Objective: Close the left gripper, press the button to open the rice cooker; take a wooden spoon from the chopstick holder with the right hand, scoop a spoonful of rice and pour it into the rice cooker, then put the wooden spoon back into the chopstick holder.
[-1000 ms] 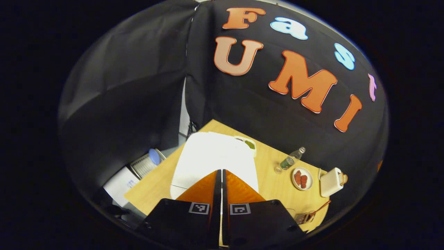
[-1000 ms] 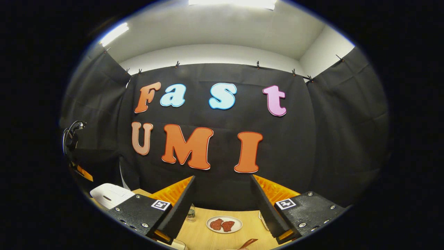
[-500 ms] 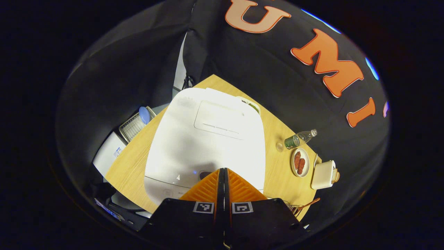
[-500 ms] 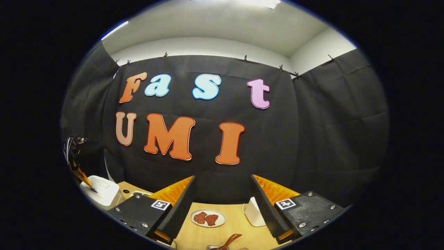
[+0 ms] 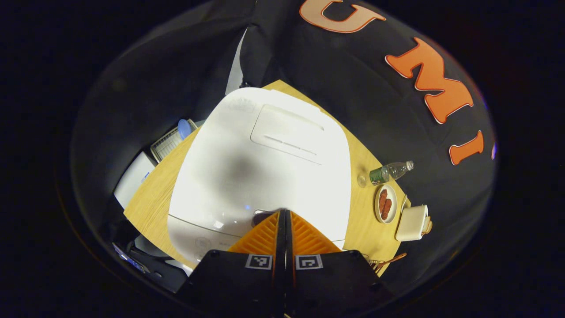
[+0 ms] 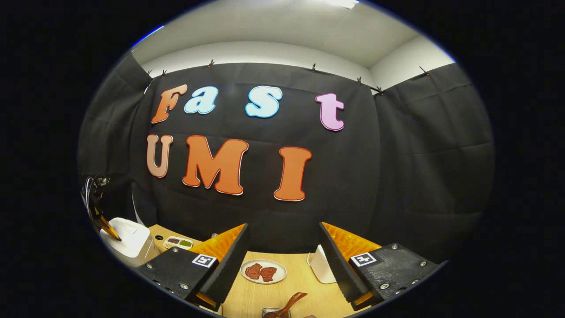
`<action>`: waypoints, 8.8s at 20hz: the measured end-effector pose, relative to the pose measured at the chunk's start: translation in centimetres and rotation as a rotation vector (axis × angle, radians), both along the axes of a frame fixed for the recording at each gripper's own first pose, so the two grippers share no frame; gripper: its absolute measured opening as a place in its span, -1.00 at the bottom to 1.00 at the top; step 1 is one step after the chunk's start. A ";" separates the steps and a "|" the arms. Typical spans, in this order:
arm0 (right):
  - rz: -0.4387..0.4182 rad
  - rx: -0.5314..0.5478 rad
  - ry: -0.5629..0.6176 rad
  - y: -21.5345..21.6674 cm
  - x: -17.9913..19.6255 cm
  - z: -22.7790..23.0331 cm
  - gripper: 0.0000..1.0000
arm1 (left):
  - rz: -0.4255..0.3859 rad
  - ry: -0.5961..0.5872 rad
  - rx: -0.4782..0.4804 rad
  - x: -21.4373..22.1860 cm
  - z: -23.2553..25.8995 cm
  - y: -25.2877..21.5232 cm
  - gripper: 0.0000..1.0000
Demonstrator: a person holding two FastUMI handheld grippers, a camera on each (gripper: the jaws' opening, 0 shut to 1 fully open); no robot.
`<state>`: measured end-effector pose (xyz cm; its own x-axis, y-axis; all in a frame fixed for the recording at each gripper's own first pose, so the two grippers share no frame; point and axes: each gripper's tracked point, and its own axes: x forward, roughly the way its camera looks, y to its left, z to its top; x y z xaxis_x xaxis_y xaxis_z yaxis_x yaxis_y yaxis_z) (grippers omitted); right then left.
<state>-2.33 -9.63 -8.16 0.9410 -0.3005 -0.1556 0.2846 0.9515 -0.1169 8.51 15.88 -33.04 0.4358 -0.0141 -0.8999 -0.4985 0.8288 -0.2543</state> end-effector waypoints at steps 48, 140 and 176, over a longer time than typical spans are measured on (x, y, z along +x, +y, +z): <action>-0.021 0.553 0.794 -4.7 -6.0 -33.4 0.70 | -0.159 -0.767 0.925 -9.8 20.4 -13.5 0.97; -0.014 1.308 0.693 29.3 -5.2 -32.9 -0.85 | -0.131 -0.609 0.845 -12.1 15.8 5.7 1.00; 0.291 1.657 0.437 36.0 14.3 -15.0 -0.86 | 0.048 -0.740 0.915 -14.3 20.9 8.9 0.97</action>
